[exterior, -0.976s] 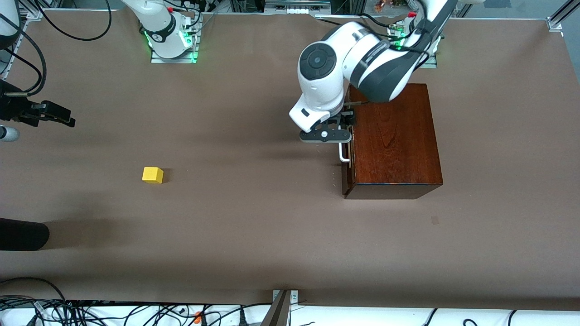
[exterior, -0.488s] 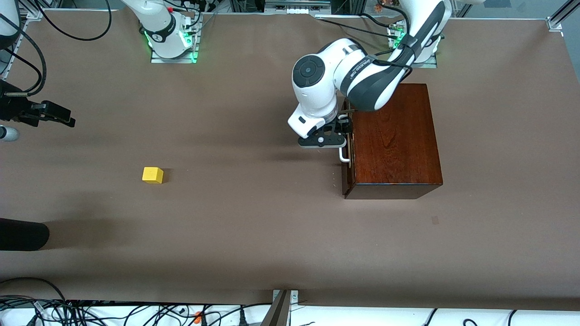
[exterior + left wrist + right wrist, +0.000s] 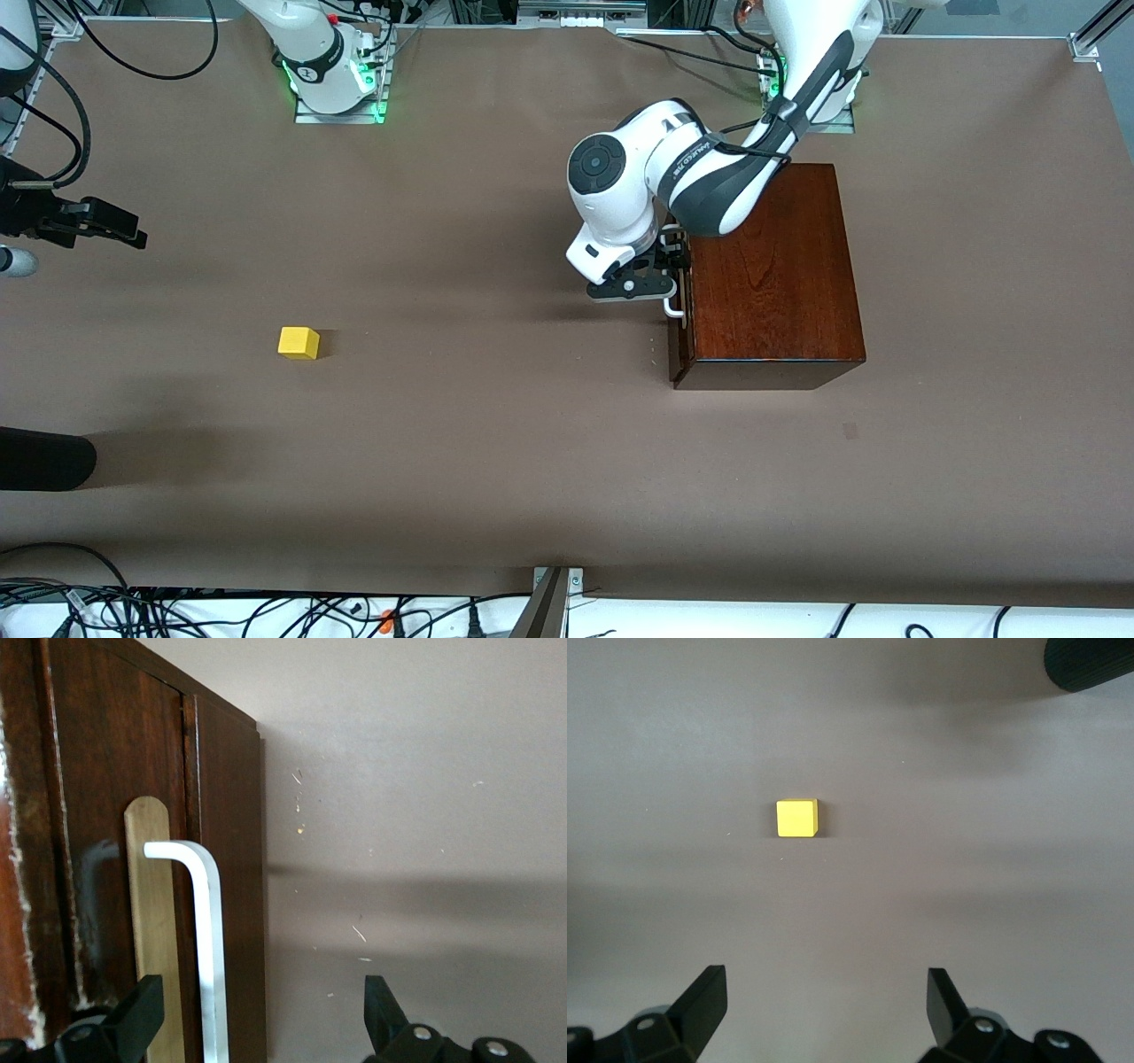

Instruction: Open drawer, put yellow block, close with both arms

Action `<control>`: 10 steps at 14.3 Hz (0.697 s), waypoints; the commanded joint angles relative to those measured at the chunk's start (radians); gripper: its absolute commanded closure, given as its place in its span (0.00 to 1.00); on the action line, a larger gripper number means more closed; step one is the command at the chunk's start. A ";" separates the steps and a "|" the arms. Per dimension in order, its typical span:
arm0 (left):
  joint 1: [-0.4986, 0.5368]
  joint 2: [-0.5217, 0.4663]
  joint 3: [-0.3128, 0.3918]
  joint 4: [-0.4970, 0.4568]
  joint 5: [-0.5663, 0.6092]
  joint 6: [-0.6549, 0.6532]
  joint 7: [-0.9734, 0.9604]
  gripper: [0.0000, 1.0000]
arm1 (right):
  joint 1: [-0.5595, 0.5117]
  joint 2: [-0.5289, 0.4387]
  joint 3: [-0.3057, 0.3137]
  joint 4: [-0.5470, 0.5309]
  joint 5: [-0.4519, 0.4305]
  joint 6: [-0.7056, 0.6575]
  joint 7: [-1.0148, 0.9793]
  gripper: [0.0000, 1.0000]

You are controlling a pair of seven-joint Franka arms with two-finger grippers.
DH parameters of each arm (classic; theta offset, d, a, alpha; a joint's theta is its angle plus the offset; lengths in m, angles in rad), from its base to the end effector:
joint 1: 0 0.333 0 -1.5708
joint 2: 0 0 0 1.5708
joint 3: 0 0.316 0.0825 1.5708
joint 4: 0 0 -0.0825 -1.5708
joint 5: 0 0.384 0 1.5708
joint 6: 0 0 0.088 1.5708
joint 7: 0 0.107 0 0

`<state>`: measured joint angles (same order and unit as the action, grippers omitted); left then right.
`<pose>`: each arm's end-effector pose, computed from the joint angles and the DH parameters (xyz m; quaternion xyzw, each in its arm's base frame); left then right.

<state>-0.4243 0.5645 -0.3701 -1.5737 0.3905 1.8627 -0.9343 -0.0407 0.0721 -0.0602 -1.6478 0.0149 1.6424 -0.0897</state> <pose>0.5091 -0.4308 0.3124 -0.9904 -0.0063 0.0135 0.1377 0.5738 -0.0555 0.5534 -0.9992 0.0064 0.0380 0.0089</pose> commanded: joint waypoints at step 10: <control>-0.036 0.067 0.002 0.004 0.084 0.036 -0.093 0.00 | -0.013 0.012 0.005 0.025 0.011 -0.006 0.004 0.00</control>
<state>-0.4528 0.6144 -0.3686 -1.5745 0.4460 1.8782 -1.0099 -0.0413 0.0722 -0.0607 -1.6477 0.0149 1.6426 -0.0897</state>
